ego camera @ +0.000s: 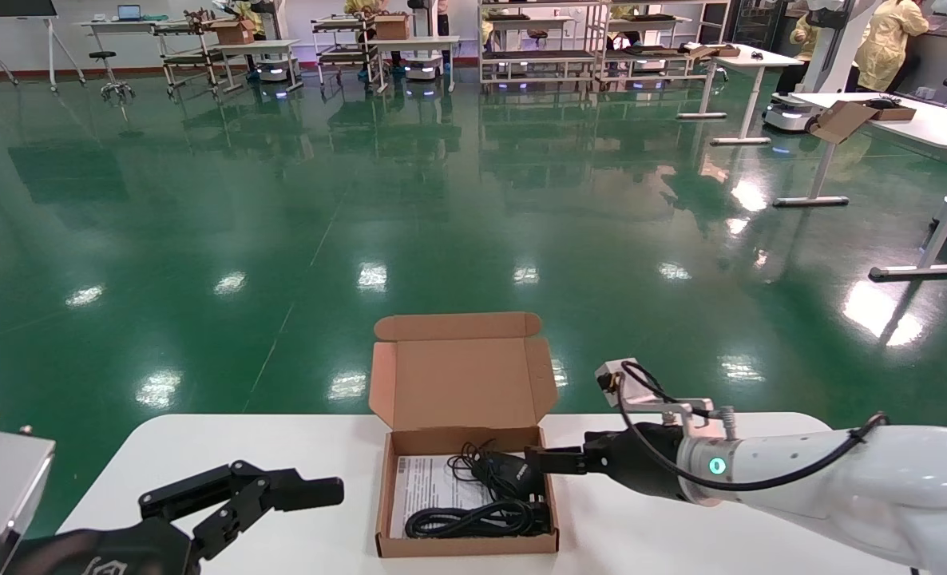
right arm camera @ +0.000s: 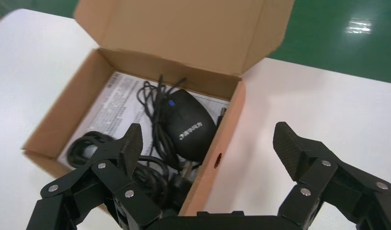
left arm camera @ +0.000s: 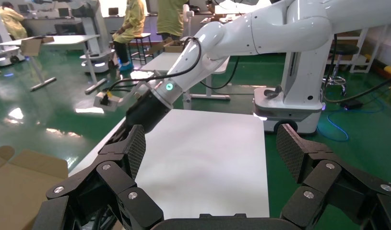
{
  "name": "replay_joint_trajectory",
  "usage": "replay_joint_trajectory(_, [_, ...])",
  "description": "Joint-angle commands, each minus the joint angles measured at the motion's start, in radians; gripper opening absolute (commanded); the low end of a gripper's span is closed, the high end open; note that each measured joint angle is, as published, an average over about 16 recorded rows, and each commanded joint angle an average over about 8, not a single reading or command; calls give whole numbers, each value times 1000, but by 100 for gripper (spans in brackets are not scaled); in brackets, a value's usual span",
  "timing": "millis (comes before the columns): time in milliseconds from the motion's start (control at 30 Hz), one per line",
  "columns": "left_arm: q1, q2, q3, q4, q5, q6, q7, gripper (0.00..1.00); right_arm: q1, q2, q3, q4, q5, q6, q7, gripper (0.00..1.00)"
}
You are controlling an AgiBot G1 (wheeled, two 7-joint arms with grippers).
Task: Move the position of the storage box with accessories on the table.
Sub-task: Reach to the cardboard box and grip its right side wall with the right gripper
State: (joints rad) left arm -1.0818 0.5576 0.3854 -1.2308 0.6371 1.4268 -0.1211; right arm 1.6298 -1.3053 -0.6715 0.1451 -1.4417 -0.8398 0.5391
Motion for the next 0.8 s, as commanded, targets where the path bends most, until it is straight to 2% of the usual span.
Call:
replay_joint_trajectory(33, [0, 0, 0, 0, 0, 0, 0, 100, 2, -21, -1, -32, -2, 21, -16, 100])
replay_joint_trajectory(400, [0, 0, 0, 0, 0, 0, 0, 100, -29, -45, -6, -60, 4, 72, -38, 100])
replay_joint_trajectory(500, [0, 0, 0, 0, 0, 0, 0, 100, -36, -46, -9, -59, 5, 80, -34, 95])
replay_joint_trajectory(633, [0, 0, 0, 0, 0, 0, 0, 100, -45, -46, -14, -57, 6, 87, -28, 67])
replay_joint_trajectory(767, [0, 0, 0, 0, 0, 0, 0, 100, -51, -46, -18, -56, 8, 93, -21, 28])
replay_joint_trajectory(800, [0, 0, 0, 0, 0, 0, 0, 100, -52, -46, -19, -56, 8, 94, -19, 22])
